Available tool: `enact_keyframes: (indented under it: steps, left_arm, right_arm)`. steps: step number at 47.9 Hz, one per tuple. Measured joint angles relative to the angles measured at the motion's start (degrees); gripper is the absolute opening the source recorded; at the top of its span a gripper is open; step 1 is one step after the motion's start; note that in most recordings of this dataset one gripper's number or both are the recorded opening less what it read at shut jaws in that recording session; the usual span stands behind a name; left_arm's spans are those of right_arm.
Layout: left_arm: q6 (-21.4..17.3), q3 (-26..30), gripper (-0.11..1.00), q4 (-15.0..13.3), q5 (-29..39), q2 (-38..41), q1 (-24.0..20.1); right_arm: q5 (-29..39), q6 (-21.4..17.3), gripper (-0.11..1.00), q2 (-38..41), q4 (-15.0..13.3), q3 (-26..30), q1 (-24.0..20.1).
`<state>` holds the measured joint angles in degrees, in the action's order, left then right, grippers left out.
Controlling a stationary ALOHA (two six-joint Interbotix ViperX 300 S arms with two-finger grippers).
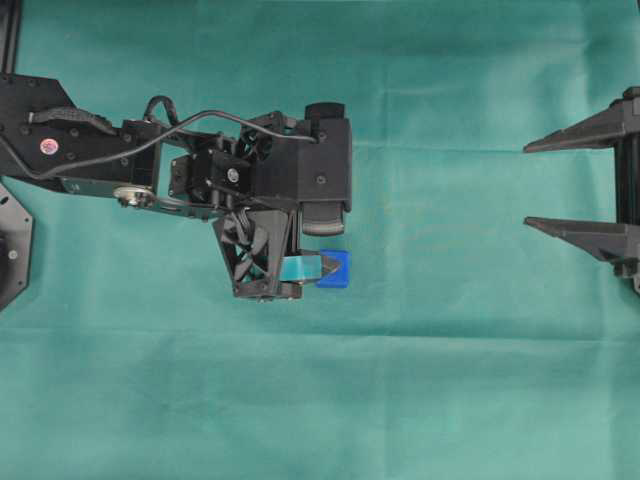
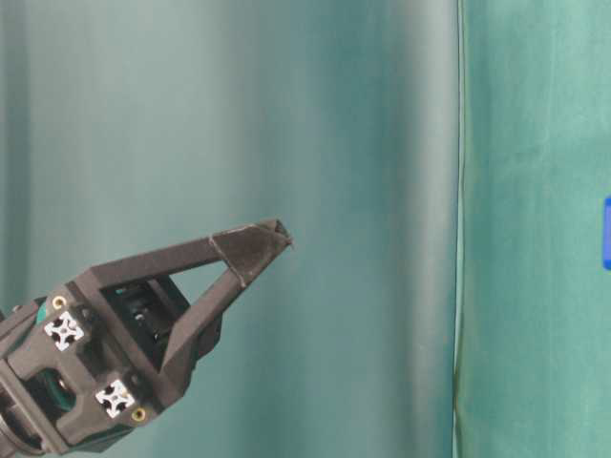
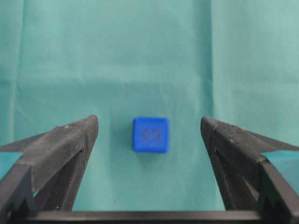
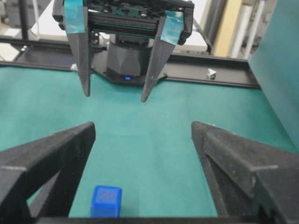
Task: Handover the blue block to the right arm after grasping it with the left arm, then place it in the designated position.
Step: 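Close the left gripper on the blue cube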
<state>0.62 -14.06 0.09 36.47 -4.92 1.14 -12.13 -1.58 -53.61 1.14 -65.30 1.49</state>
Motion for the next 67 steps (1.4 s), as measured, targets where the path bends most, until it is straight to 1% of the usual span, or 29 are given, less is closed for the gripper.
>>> enact_keyframes:
  steps: [14,25,31,48,56,67]
  left_arm:
    - [0.0,0.0,1.0,0.0,-0.2,0.3,0.0]
    - [0.4,-0.6,1.0,0.0,-1.5,2.4,0.2]
    - [0.4,-1.5,1.0,0.0,-3.3,3.7,0.6]
    - [3.5,-6.2,1.0,0.0,-9.5,10.5,0.9]
    - [3.4,-8.3,1.0,0.0,-13.3,12.8,0.9]
    - [3.5,-9.8,1.0,0.0,-17.3,14.9,0.6]
  right_arm:
    - [0.0,0.1,0.95,0.1,-0.1,0.0,0.1]
    - [0.0,0.1,0.95,0.1,-0.2,0.0,0.1]
    - [0.0,0.1,0.95,0.1,-0.2,0.0,0.1]
    - [0.2,0.1,0.95,0.6,-0.2,0.0,0.0]
    - [0.2,0.1,0.95,0.9,-0.2,-0.1,0.0]
    - [0.3,0.1,0.95,1.1,-0.2,0.0,0.1]
